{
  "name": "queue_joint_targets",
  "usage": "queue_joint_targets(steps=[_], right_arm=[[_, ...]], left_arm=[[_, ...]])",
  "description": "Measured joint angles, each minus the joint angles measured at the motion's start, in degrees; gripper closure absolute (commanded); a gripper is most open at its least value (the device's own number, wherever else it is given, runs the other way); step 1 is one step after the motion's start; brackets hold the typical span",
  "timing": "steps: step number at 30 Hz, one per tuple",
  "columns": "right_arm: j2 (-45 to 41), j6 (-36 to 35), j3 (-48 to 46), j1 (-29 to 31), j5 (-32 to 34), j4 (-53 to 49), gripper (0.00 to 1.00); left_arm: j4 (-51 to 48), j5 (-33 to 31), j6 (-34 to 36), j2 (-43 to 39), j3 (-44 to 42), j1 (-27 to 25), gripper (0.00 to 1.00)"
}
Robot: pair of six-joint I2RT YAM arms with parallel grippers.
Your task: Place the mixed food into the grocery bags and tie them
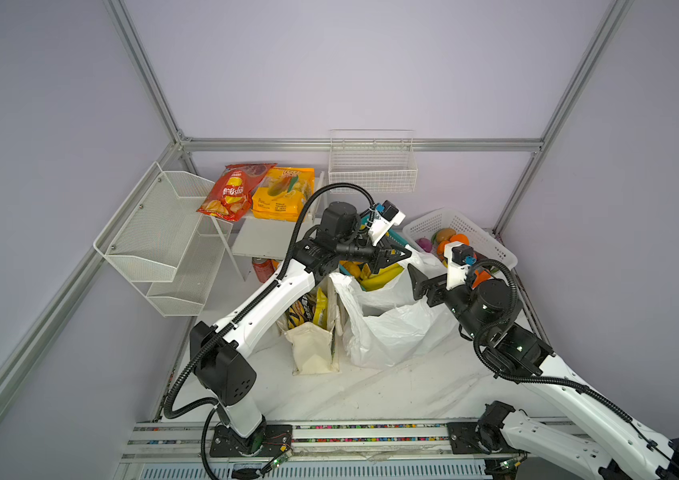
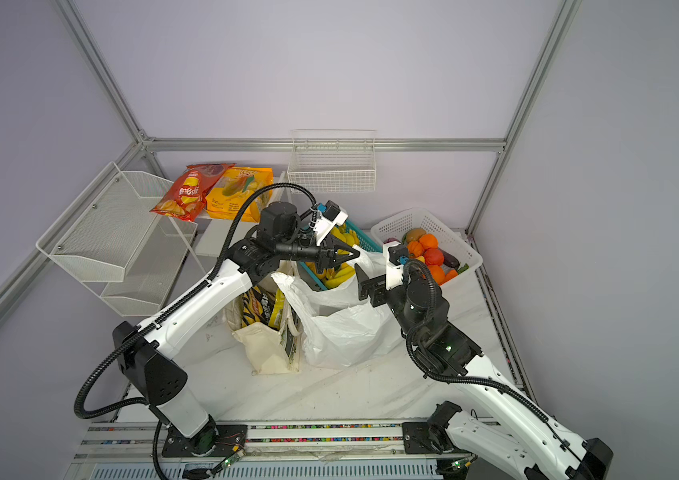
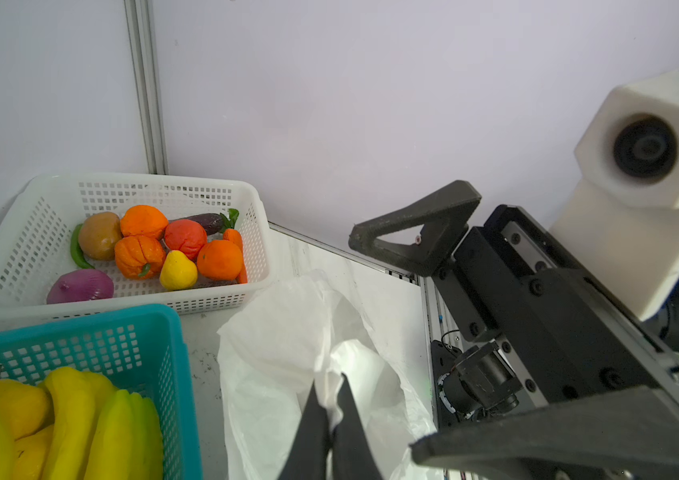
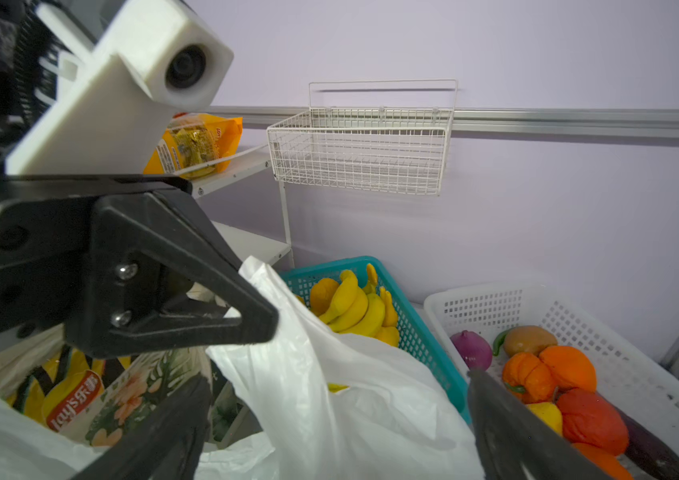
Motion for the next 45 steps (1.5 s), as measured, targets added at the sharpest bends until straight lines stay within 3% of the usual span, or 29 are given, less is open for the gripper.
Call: queue_joint_targets(steps=[5,8,19,27,29,30,34,36,38,39,42,45], right_arm=[[-0.66,-7.56,-0.11,-0.28,-2.19,-1.38,0.02],[-0.87,-10.45,0.66,-2.47,-7.63,-2.34,0.02],[9.88,-12.48,12.44,-22.45,-45.29,-8.00,0.02],[20.17,-16.20,18.71,-24.70,-64.59,-11.85,0.04],[21.51,-16.52,18.84,-24.70,-67.71,-11.89,0.14],[22.12,-16.55,18.69,-24.70,-69.26,-11.67,0.23],[22.53,-15.13,15.26,-24.70,-73.22,-9.29,0.78],[21.84,-13.77,11.50,-24.70,-73.50,-6.78,0.84],[19.54,-11.23,5.25,-24.65,-72.74,-2.58,0.82],[17.62,-9.57,1.31,-24.57,-71.78,-0.31,0.76],[10.97,-4.92,-7.43,-23.96,-67.19,4.55,0.42],[5.97,-2.40,-10.34,-22.12,-61.46,8.13,0.12]], left_arm=[[-2.78,2.01,0.46,-0.52,0.00,0.74,1.00],[-3.17,3.80,0.48,-1.16,0.00,1.90,1.00],[-1.20,8.76,0.39,-4.37,-0.02,3.65,1.00],[0.46,10.25,0.20,-4.61,-0.04,4.13,1.00],[0.66,10.40,0.11,-4.61,-0.04,4.13,1.00],[0.76,10.45,-0.13,-4.61,-0.04,4.13,1.00],[1.42,10.45,-1.16,-4.61,-0.04,4.13,1.00],[1.53,10.38,-1.88,-4.59,-0.04,4.13,1.00],[1.55,10.38,-2.67,-4.46,-0.09,4.13,1.00],[1.55,10.40,-2.97,-4.35,-0.20,4.13,1.00],[2.12,10.64,-4.28,-3.74,-0.20,4.11,1.00],[3.91,11.13,-5.92,-3.13,-0.20,4.07,1.00]])
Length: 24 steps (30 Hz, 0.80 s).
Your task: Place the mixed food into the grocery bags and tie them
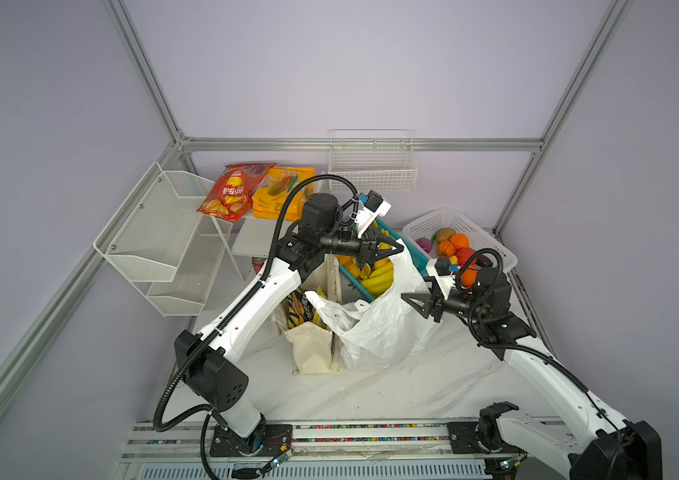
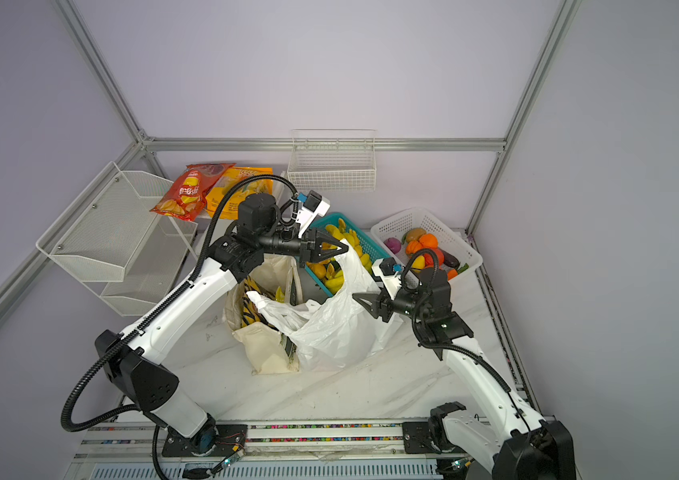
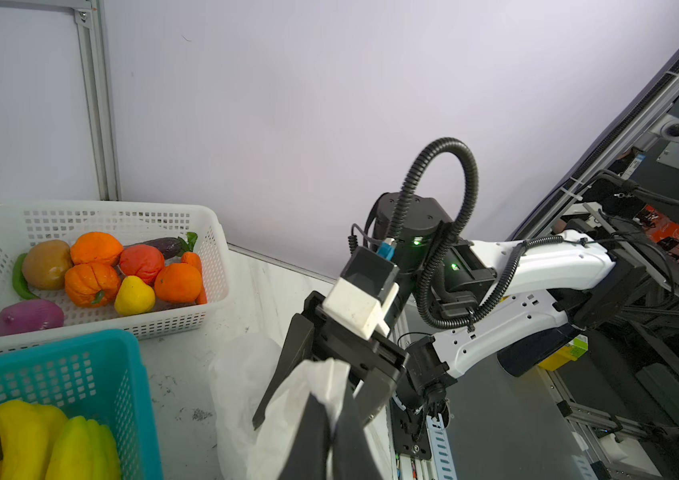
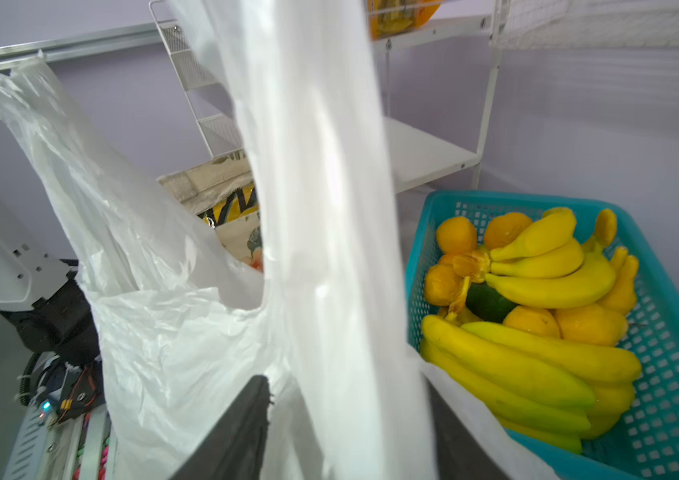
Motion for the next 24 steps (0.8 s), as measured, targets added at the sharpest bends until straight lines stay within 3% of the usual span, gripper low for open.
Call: queue_joint_targets(steps=[2,7,12,17,21,24], right_arm=[[-1.86,0.98,-0.11,1.73,3.93,2.64,0.03],[-2.49,2.69,-0.09,5.66,13.35,9.44,0.03],[1.16,2.14,1.70,13.09,27.82,13.27,0.03],[4.57,1.27,2.03,18.29,43.08,17.11,0.23],[4.92,2.25,-3.30,19.45,54.95,23.17,0.38],[4.98,3.78,-8.59,19.63,60.70,25.73,0.43]], left_arm=[[1.07,0.26,-0.85,0.20,0.00,-0.11,1.00],[2.84,0.57,-2.43,0.20,-0.04,-0.42,1.00],[4.13,0.83,-3.26,0.28,-0.07,-0.76,1.00],[4.81,0.92,-4.28,0.39,-0.15,-0.76,1.00],[7.04,1.40,-5.73,0.39,-1.88,-0.76,1.00],[7.58,1.73,-7.21,0.52,-3.02,-0.81,1.00]])
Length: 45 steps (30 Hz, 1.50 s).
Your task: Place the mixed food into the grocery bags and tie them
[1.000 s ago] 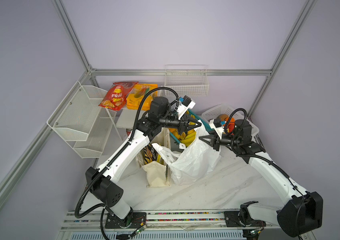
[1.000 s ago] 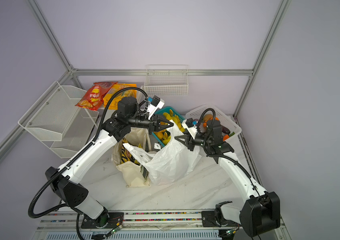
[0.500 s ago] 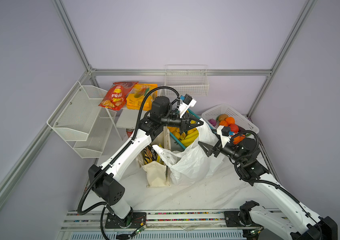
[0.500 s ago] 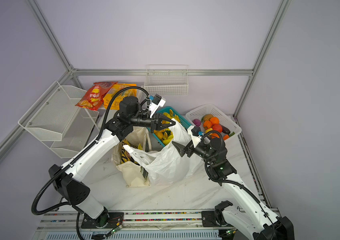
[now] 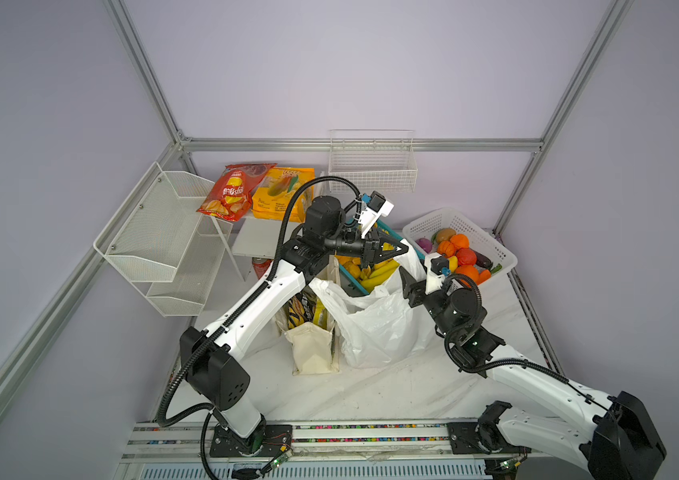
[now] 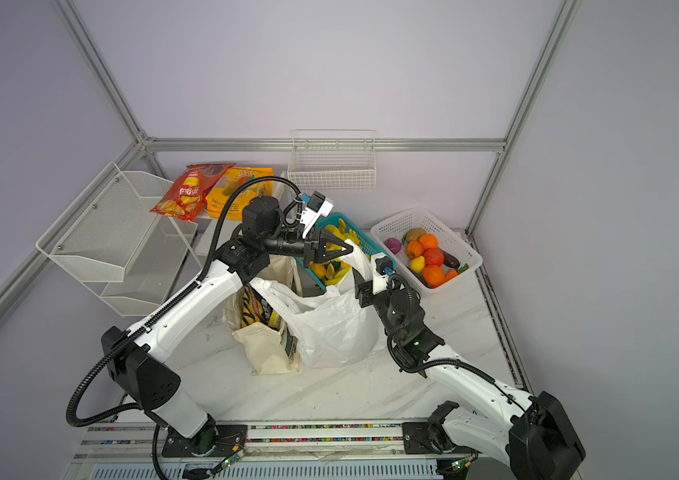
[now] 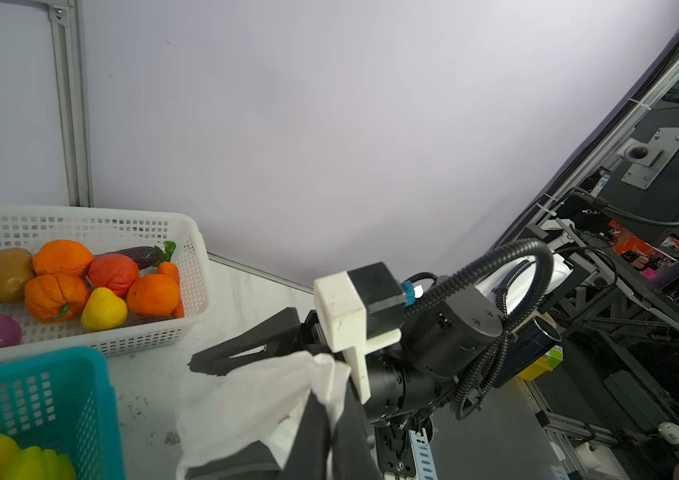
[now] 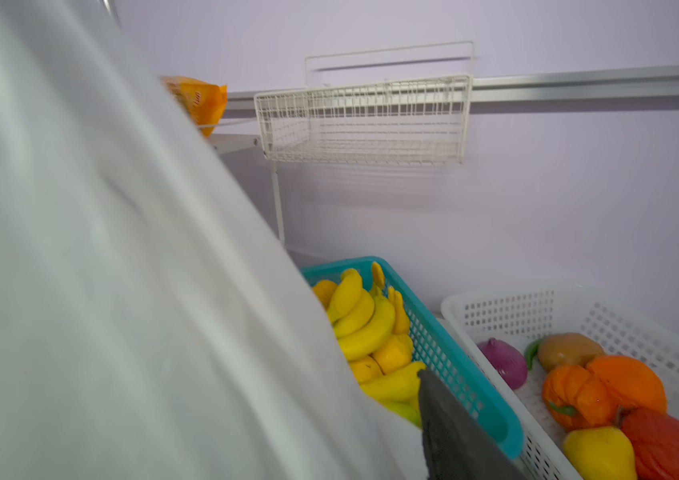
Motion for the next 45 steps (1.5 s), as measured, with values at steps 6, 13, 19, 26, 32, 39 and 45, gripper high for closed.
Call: queue_joint_targets(steps=[6,13,19,26,32,39,45], right_arm=[[-3.65,4.39,-7.98,0.66,3.82,0.61,0.43],[-10.71,3.39,-7.23,0.63,-3.26,-0.92,0.04],[-5.57,1.33,0.02,0.63,-5.62,-0.15,0.03],[6.91,-0.79,6.34,0.66,-0.94,4.00,0.12],[11.26,2.01,2.19,0.98,10.10,9.66,0.36],[4.46,7.93,-8.00,1.97,13.40,11.17,0.53],[-0.94,9.40,-10.25,2.14,6.78,7.30,0.50]], left_arm=[[-0.07,0.15,-1.53,1.07,0.00,-0.33,1.00],[1.73,0.46,-2.05,1.18,0.00,-0.37,1.00],[2.51,0.55,-2.19,1.18,0.00,-0.37,1.00],[2.82,0.61,-3.10,1.18,0.00,-0.37,1.00],[3.56,0.50,-5.31,1.18,0.00,-0.37,1.00],[2.38,-0.17,-7.56,1.84,0.00,-0.44,1.00],[0.48,-0.83,-6.82,2.32,0.02,-0.55,1.00]])
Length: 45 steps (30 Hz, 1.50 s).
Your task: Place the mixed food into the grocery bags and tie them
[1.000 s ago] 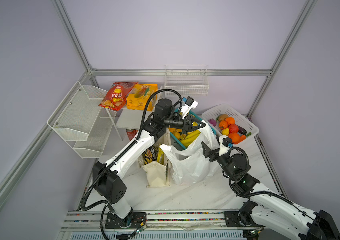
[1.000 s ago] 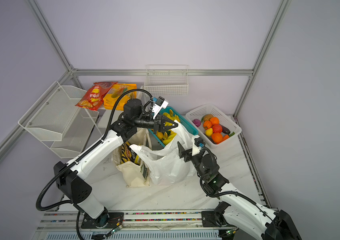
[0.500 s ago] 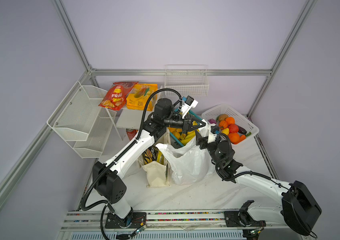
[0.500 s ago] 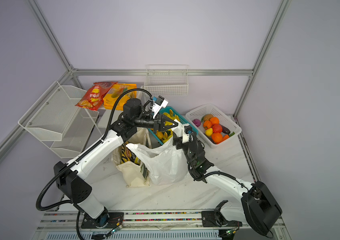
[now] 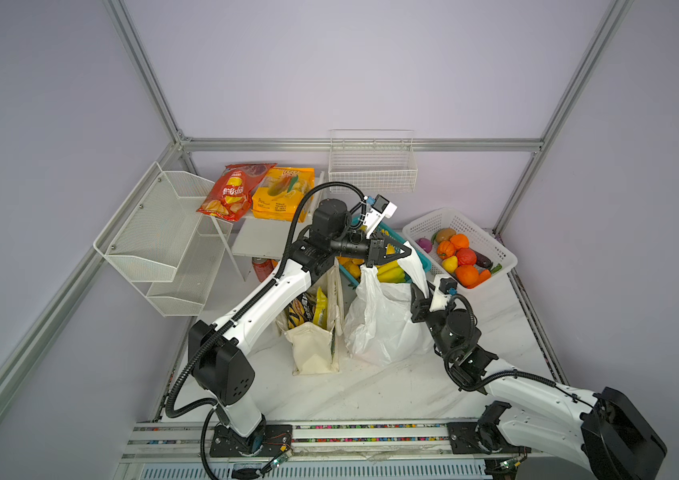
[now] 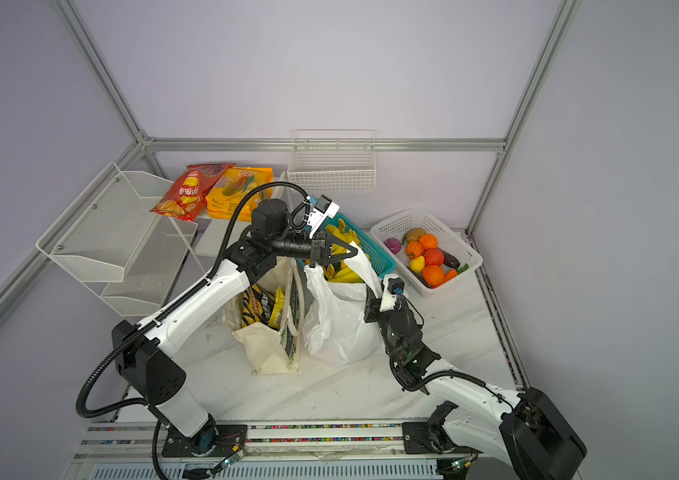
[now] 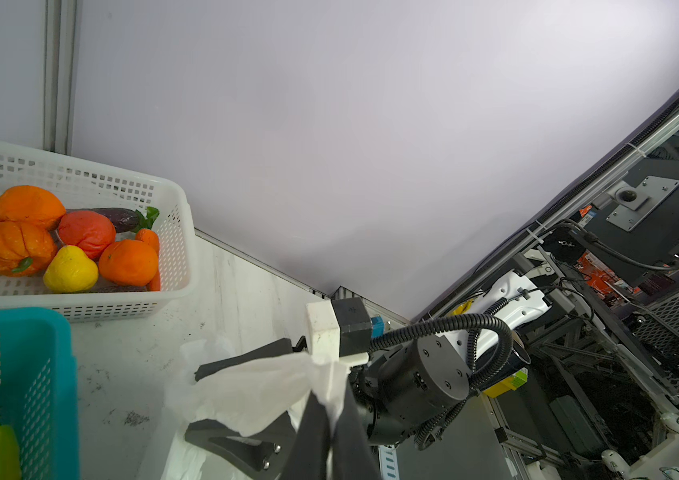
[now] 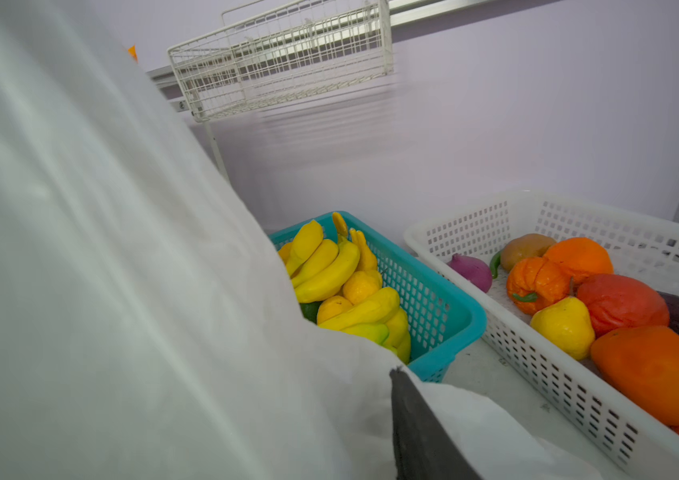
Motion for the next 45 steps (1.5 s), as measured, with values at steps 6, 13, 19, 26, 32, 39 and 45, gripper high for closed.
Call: queue_joint_targets(steps=[6,13,19,26,32,39,45], right_arm=[[-3.37,-2.01,3.34,-0.07,-7.85,-10.91,0.03],[-9.51,-7.61,13.46,-0.55,-16.61,-22.60,0.03],[-10.23,-10.25,20.61,-3.82,-26.12,-32.13,0.03],[-8.11,-9.79,26.38,-22.45,-50.90,-38.42,0.06],[3.08,-10.05,31.08,-28.89,-70.51,-39.12,0.09],[5.70,-13.49,31.26,-28.89,-78.47,-40.70,0.21],[10.10,-15.65,31.41,-28.89,-81.66,-38.84,0.72]], left_arm=[[-1.27,-0.15,1.42,1.03,0.17,0.17,1.00],[-2.34,-0.07,2.84,1.44,0.17,0.28,1.00],[-2.82,0.17,2.99,1.44,0.17,0.37,1.00],[-2.82,1.75,3.30,1.95,0.22,1.44,1.00],[-2.86,2.95,3.39,3.06,1.07,1.84,1.00],[-3.23,3.34,3.39,3.15,1.75,1.97,1.00],[-3.41,3.41,3.39,3.17,2.16,2.05,1.00]])
